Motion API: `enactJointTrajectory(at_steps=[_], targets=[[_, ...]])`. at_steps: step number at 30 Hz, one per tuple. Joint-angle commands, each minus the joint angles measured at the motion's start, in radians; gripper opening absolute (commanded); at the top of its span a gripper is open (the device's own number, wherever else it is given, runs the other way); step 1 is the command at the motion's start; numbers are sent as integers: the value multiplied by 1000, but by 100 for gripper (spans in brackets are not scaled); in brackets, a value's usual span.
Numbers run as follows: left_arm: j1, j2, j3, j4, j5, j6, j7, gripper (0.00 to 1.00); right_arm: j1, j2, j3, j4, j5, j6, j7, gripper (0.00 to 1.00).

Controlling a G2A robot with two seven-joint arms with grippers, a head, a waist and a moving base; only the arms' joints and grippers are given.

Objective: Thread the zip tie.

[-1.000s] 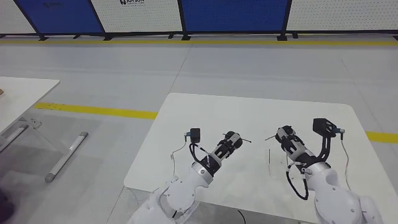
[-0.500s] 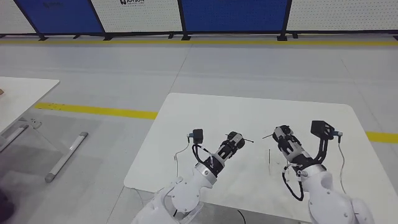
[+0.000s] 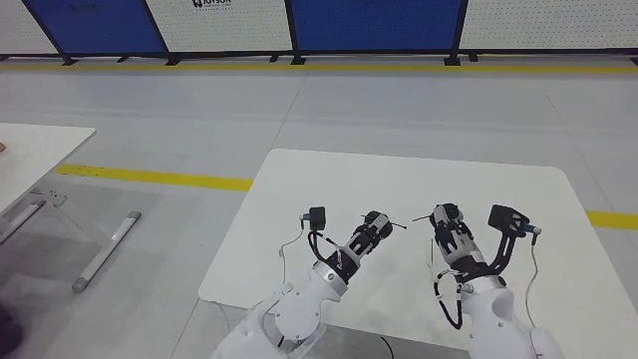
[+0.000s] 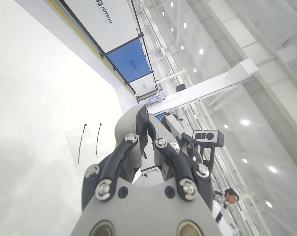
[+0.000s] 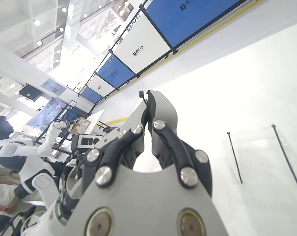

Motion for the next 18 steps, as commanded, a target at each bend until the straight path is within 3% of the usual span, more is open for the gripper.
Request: enactJointTrajectory(at_steps=[1, 9, 14, 18], targets=[[0, 0, 0, 0, 0, 0, 0, 0, 0, 0, 0, 1, 1, -2, -2, 0], [0, 0, 0, 0, 0, 0, 0, 0, 17, 6, 96, 30, 163, -52, 116, 0], [0, 0, 0, 0, 0, 0, 0, 0, -11, 10, 86, 13, 135, -80, 123, 0], [0, 0, 0, 0, 0, 0, 0, 0, -32, 9, 65, -2, 79, -59, 68, 0]])
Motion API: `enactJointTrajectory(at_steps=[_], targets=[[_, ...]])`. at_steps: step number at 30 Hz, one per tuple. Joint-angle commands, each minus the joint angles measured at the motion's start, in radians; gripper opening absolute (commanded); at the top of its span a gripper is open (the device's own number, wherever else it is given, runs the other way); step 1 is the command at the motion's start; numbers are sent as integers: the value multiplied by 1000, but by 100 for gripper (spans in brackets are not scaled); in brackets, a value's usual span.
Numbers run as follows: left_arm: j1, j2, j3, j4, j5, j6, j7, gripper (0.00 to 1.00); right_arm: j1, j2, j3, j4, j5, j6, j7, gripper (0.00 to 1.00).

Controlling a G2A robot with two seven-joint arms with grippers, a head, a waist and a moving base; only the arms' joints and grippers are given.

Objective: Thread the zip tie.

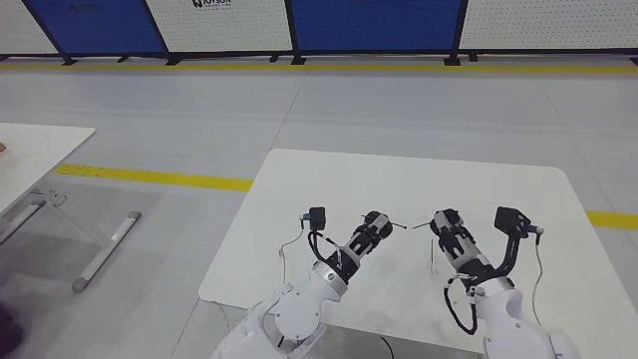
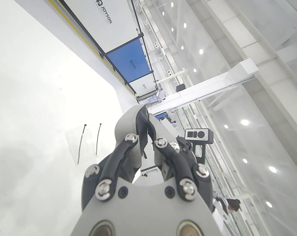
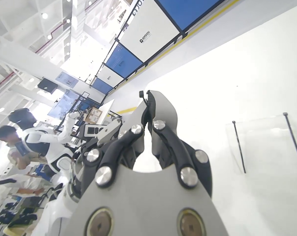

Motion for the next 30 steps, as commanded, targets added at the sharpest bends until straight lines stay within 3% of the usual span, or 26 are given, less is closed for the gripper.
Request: enactJointTrajectory(at_steps=[1, 16, 30], targets=[[0, 0, 0, 0, 0, 0, 0, 0, -1, 0, -2, -1, -4, 3, -6, 0], [0, 0, 0, 0, 0, 0, 0, 0, -2, -3, -12, 14, 36, -31, -30, 0], [0, 0, 0, 0, 0, 0, 0, 0, 1, -3, -20, 16, 22, -20, -45, 0]])
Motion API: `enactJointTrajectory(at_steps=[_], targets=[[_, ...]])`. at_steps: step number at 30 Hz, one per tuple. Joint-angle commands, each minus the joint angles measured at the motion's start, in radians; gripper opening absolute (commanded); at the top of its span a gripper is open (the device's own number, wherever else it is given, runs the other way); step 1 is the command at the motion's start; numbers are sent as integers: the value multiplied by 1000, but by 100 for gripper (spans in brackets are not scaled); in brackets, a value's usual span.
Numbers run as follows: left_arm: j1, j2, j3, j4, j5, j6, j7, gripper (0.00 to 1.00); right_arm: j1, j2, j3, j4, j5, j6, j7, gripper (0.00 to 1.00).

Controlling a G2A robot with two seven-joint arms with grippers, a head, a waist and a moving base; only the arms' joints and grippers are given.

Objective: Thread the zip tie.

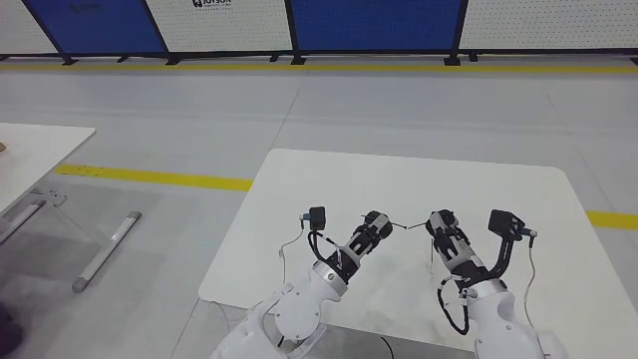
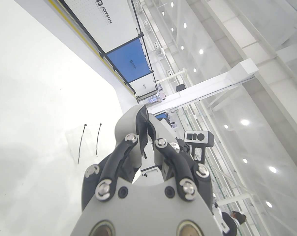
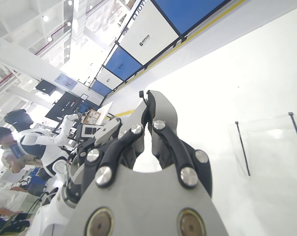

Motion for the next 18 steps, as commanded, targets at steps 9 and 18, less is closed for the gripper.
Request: enactJointTrajectory(at_steps=[9, 18], targets=[[0, 0, 0, 0, 0, 0, 0, 0, -3, 2, -5, -3, -10, -3, 14, 0], [0, 0, 0, 0, 0, 0, 0, 0, -1, 3, -1, -7, -13, -1, 22, 0]])
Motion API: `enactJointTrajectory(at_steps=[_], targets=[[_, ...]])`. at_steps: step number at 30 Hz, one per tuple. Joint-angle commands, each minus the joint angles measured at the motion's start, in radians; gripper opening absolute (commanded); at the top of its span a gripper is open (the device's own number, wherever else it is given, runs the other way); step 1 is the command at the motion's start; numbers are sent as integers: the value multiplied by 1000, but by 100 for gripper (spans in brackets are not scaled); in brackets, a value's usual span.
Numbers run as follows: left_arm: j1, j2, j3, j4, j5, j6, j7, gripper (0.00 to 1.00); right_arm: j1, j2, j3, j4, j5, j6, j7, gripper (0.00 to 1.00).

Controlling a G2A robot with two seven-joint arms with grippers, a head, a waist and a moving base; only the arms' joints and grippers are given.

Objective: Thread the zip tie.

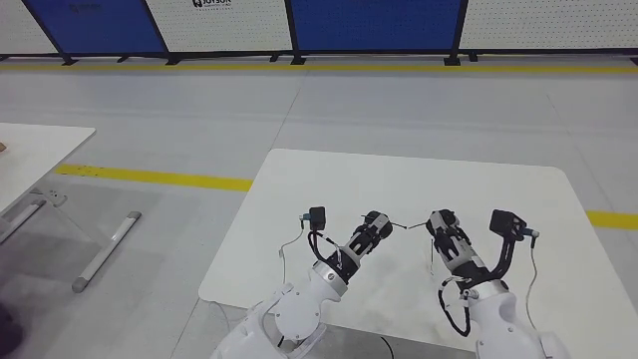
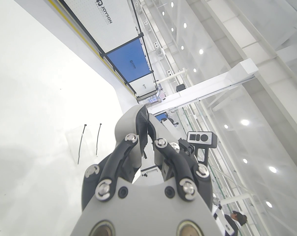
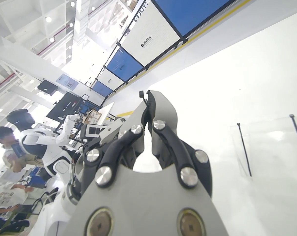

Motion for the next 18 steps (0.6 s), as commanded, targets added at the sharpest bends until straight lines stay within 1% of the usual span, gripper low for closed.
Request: enactJointTrajectory(at_steps=[1, 18], targets=[[0, 0, 0, 0, 0, 0, 0, 0, 3, 0, 0, 4, -1, 0, 3, 0], [0, 0, 0, 0, 0, 0, 0, 0, 14, 0, -11, 15, -7, 3, 3, 0]])
